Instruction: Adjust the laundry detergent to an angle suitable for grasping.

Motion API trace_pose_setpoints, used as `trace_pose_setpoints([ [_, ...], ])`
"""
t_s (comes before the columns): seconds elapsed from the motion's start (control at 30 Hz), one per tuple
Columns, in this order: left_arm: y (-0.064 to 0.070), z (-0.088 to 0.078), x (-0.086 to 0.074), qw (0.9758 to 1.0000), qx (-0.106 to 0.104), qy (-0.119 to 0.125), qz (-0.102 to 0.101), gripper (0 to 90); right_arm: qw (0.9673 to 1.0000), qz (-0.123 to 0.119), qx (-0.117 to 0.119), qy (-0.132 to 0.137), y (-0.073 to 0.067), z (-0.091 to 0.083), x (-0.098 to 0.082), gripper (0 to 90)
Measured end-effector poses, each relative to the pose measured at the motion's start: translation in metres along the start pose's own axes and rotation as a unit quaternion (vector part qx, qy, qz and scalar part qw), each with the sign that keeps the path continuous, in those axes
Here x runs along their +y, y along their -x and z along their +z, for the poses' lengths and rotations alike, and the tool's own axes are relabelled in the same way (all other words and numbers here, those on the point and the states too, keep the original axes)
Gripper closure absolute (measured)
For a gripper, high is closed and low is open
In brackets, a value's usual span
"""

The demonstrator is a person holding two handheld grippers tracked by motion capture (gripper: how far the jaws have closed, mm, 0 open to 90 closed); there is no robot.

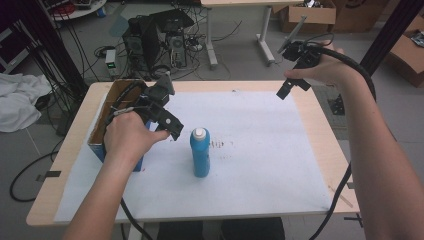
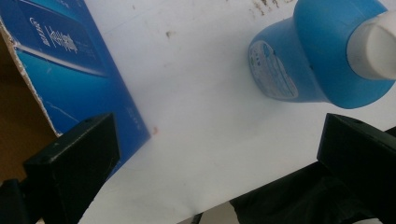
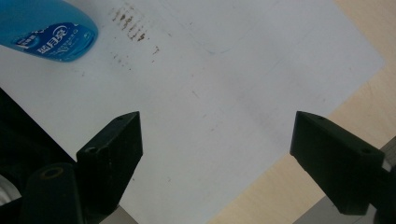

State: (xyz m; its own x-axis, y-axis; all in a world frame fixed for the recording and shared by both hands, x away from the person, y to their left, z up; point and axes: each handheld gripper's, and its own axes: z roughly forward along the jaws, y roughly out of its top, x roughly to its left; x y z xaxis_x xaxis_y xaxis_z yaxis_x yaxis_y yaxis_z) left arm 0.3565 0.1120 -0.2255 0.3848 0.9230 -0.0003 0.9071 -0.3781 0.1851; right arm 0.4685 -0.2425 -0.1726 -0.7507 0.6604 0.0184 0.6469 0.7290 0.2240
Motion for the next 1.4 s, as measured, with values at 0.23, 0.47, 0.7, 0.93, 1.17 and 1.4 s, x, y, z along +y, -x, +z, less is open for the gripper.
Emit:
trace_pose_setpoints([
  [0.23,0.0000,0.0002,0.0010,1.0000,0.001,-0.002,0.003,0.1,1.0000,0.000,-0.003,0.000,-0.0004,0.0005,-0.0008,17.1],
  [0.47,0.0003,0.0010,0.0023,1.0000,-0.001,-0.003,0.003,0.1,1.0000,-0.001,-0.004,0.000,0.0005,0.0000,-0.0014,17.1],
  [0.7,-0.0009,0.0006,0.0015,1.0000,0.001,-0.004,0.002,0.1,1.0000,0.001,-0.006,0.001,0.0015,0.0005,-0.0021,17.0],
  [0.93,0.0005,0.0004,0.0004,1.0000,0.002,-0.003,0.001,0.1,1.0000,0.002,-0.006,0.001,0.0014,0.0006,-0.0038,17.1],
  [1.17,0.0013,-0.0013,-0.0006,1.0000,0.005,-0.004,0.001,0.1,1.0000,0.001,-0.006,0.002,0.0015,0.0010,-0.0049,17.0],
  [1.4,0.0017,-0.0003,0.0010,1.0000,0.003,-0.004,0.002,0.1,1.0000,0.008,-0.006,-0.001,0.0033,0.0023,-0.0069,16.6],
])
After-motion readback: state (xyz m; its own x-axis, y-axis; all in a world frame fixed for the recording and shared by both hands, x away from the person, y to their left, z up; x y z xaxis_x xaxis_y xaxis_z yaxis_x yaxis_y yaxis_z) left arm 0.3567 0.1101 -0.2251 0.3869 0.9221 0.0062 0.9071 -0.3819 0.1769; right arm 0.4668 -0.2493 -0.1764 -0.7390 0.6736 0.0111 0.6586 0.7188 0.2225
